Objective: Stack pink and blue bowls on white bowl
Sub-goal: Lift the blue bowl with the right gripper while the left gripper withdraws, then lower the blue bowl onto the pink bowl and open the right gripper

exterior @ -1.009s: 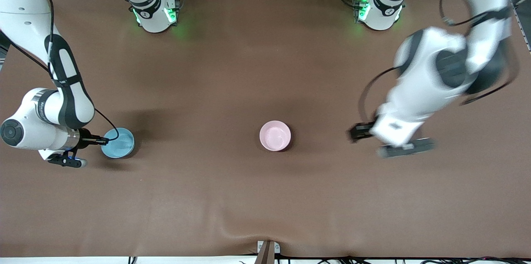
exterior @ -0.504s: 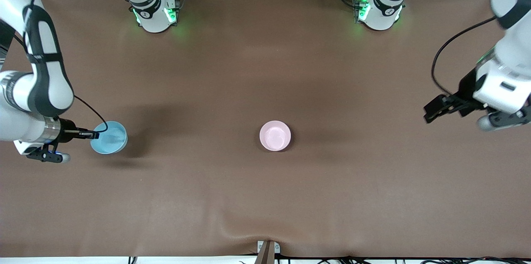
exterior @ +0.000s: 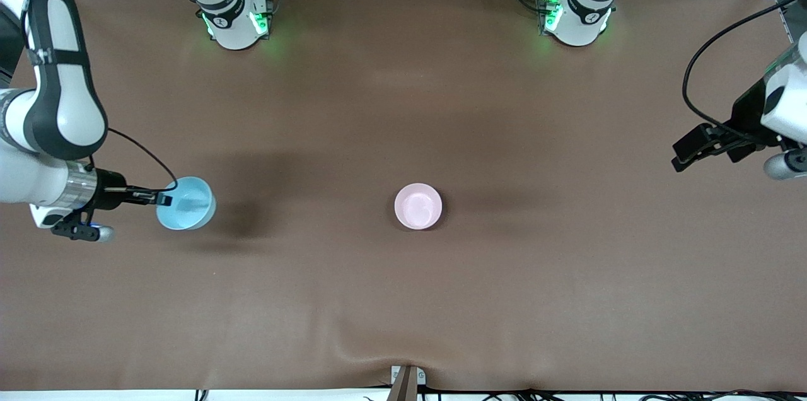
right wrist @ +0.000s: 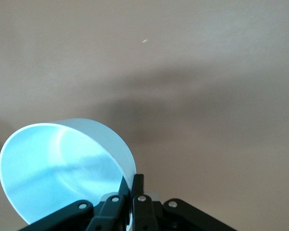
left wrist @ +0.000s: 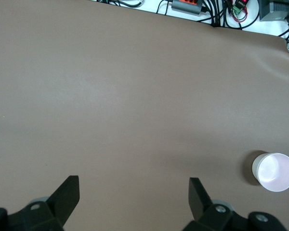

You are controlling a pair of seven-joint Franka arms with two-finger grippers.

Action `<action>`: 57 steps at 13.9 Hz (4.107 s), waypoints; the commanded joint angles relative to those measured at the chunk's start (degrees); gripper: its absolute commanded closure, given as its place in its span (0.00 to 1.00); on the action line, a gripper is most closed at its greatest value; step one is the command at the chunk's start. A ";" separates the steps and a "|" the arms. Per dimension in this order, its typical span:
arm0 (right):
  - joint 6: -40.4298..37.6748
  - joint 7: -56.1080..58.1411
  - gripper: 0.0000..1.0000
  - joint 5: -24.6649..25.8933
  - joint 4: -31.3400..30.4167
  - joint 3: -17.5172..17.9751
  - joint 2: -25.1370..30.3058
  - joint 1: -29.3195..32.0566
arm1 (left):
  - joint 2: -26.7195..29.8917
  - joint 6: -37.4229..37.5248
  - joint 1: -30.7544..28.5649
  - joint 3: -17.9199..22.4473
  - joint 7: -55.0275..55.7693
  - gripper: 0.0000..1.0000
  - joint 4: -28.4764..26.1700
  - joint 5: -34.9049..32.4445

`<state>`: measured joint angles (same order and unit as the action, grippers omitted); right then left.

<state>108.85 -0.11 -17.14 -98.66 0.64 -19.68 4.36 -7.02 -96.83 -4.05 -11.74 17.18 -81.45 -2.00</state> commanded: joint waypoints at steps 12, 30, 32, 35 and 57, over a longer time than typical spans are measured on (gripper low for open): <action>1.18 -31.33 1.00 -9.58 4.88 -0.37 1.31 -20.43 | 13.26 5.95 6.86 9.37 -10.24 0.00 -9.96 -0.11; 19.03 -54.20 1.00 -4.49 15.69 -0.73 -19.87 -39.16 | 13.09 5.87 5.98 9.28 -10.33 0.00 -9.34 -0.02; 19.82 -55.86 1.00 -4.57 15.69 -0.73 -20.39 -40.13 | 13.08 5.87 5.98 9.20 -10.33 0.00 -9.34 -0.02; 23.33 -57.80 1.00 -4.48 15.69 -0.73 -21.71 -42.06 | 13.08 5.87 5.98 9.20 -10.33 0.00 -9.34 -0.02; 25.89 -58.16 0.00 -3.52 16.91 -0.81 -23.04 -42.24 | 13.52 7.18 5.98 9.11 -10.24 0.00 -9.25 0.07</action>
<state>135.62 -57.14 -21.38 -83.43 0.38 -43.50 -37.79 5.22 -90.91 2.11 -2.60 7.93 -90.21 -2.00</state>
